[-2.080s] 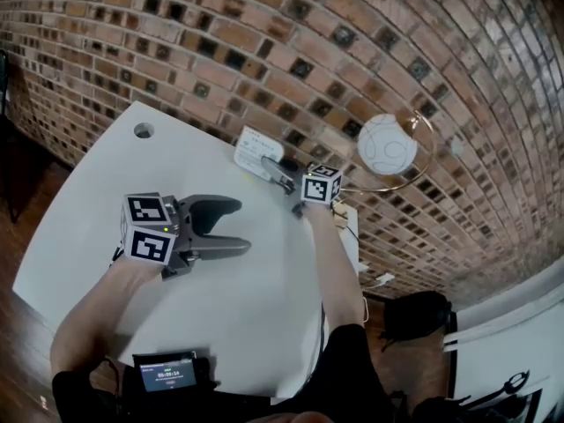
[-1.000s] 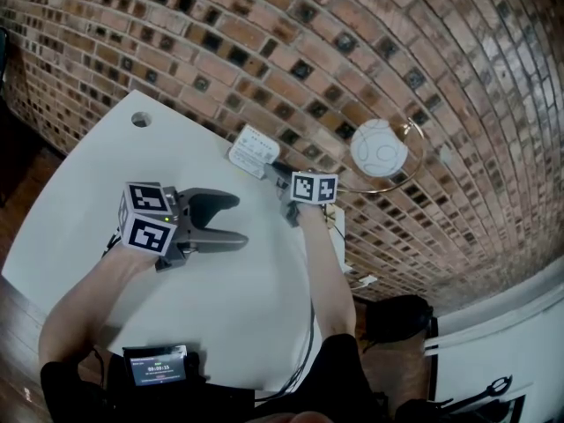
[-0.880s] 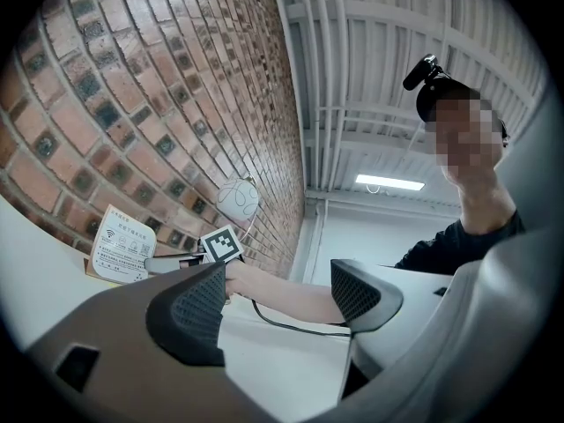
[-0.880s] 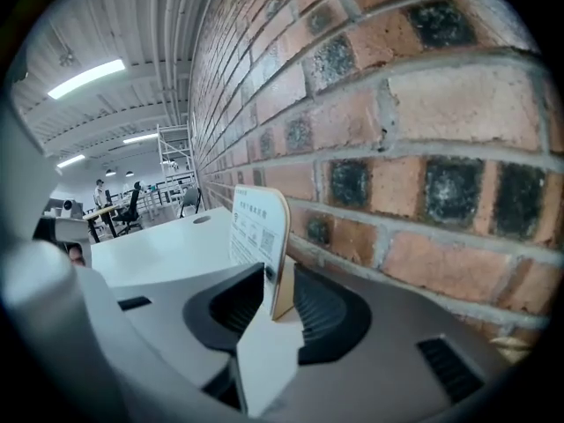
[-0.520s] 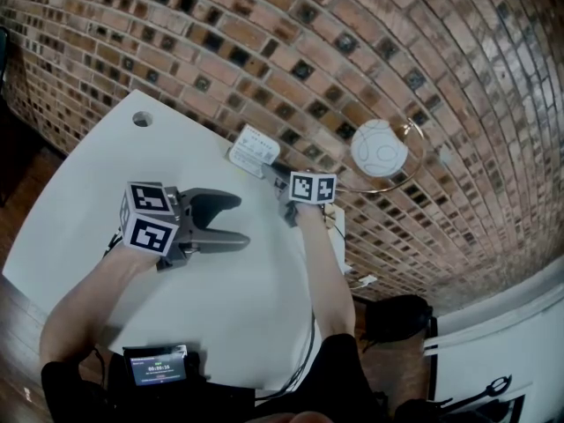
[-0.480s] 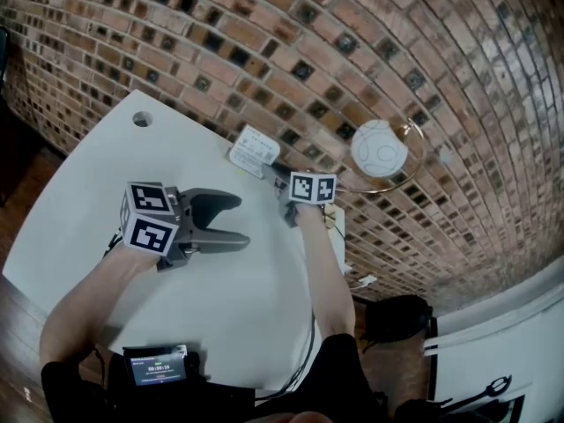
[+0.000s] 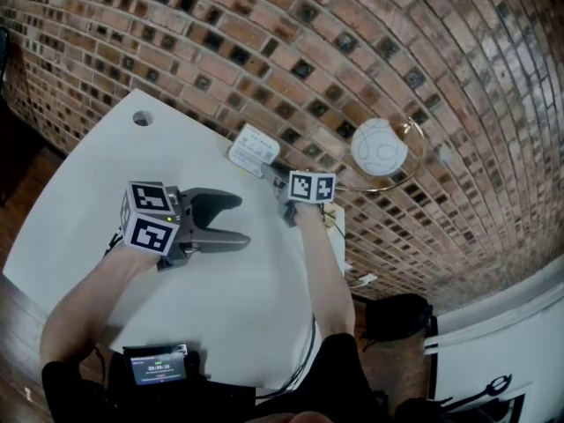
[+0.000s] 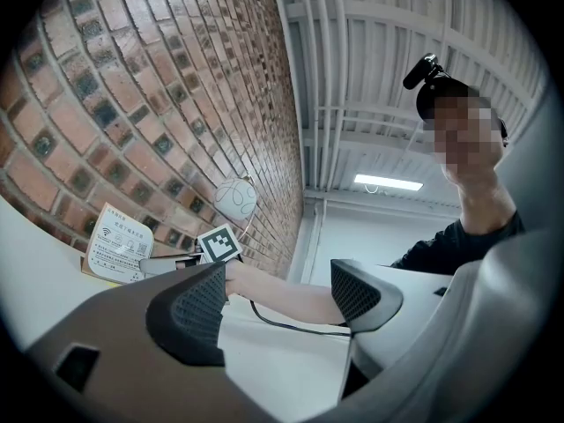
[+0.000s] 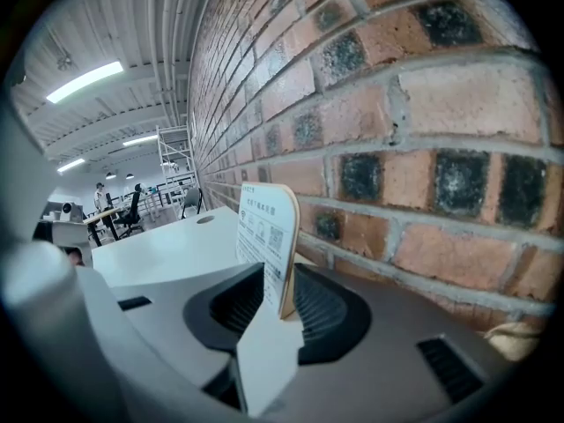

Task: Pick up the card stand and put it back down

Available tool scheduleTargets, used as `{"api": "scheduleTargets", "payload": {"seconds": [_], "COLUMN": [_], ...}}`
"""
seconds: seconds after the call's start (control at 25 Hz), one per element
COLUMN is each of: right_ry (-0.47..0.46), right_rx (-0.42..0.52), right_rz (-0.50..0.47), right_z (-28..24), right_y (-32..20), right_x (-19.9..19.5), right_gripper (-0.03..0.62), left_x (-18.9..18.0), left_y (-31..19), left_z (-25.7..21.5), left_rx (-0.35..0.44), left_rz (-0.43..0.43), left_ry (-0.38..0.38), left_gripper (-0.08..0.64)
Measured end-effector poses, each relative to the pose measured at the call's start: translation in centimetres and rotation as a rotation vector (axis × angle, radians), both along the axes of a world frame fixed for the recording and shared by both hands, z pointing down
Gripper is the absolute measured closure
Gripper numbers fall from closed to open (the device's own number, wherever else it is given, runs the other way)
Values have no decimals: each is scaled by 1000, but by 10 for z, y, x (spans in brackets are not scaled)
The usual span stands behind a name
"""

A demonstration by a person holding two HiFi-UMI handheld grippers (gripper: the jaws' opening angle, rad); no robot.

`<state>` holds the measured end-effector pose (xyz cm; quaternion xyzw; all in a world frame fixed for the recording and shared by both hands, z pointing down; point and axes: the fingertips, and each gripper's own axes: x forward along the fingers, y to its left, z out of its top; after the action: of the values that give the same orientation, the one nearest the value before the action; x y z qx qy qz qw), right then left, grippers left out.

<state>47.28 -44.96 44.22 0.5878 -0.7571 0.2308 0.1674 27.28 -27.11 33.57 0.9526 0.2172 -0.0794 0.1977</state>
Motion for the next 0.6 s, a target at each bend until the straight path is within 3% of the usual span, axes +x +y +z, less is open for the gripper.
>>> {"api": "scheduleTargets", "payload": {"seconds": [0.44,0.6], "right_ry": [-7,-56], "right_rx": [3,40], "right_rz": [34,52], "right_z": [-1,-18], "right_y": [10,32], "right_x": [4,-1], "right_gripper": [457,457], "left_x": [-1,-3], "left_y": [-1,-4], "left_z": [1,-1], "left_rx": [-9,-29], "left_rz": [3,-2], "left_ry": [0,6], "left_gripper": [186,186]}}
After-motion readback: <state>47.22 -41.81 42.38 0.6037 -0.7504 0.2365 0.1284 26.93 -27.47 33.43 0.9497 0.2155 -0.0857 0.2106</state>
